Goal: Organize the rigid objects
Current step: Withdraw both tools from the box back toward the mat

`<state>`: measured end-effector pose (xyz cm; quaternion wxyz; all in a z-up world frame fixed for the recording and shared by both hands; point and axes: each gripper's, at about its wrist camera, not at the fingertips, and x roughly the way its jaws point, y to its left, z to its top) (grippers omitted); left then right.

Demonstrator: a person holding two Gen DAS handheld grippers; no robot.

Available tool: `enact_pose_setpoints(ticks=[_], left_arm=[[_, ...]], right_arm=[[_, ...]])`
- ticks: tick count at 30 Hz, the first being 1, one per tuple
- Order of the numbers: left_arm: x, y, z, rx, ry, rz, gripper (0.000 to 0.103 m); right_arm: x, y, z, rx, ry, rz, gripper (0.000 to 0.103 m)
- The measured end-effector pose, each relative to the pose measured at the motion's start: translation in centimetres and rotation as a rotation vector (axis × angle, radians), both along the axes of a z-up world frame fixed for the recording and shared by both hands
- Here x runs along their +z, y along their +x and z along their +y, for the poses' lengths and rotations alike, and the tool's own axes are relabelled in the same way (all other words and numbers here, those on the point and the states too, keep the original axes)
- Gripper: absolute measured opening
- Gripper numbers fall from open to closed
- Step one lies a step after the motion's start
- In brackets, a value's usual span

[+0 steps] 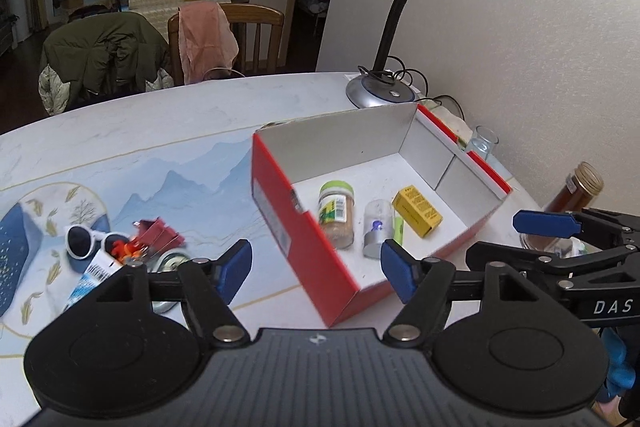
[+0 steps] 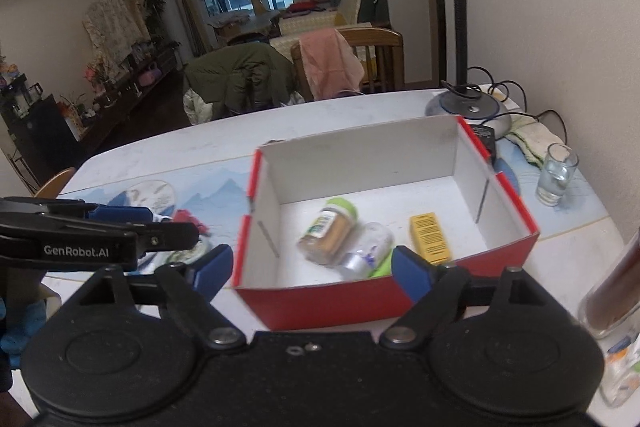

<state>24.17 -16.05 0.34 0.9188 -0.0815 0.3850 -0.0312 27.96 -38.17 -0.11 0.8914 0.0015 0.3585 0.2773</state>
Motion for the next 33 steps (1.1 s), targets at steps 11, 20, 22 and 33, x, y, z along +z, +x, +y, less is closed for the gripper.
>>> enact_pose_setpoints(ticks=[11,20,22,33], left_arm=[[0.4,-5.7,5.9,0.019,-0.025,-0.057,0.103],[-0.4,-8.1,11.4,0.067,0.011,-0.119,0.103],[-0.9,-8.2,12.9,0.082,0.023,-0.12,0.103],[-5.7,-6.2,20.3,0.107,0.051,-0.009,0.103]], right_arm=[[-0.1,-5.1,5.3,0.051,0.02,-0.027,0.09],[-1.0,-7.5,10.7,0.058,0.03,0.006,0.09],[-1.3,-7.9,12.1,0.065,0.023,0.016,0.09],[-4.2,-9.1,19.3,0.105,-0.082,0.061,0.085]])
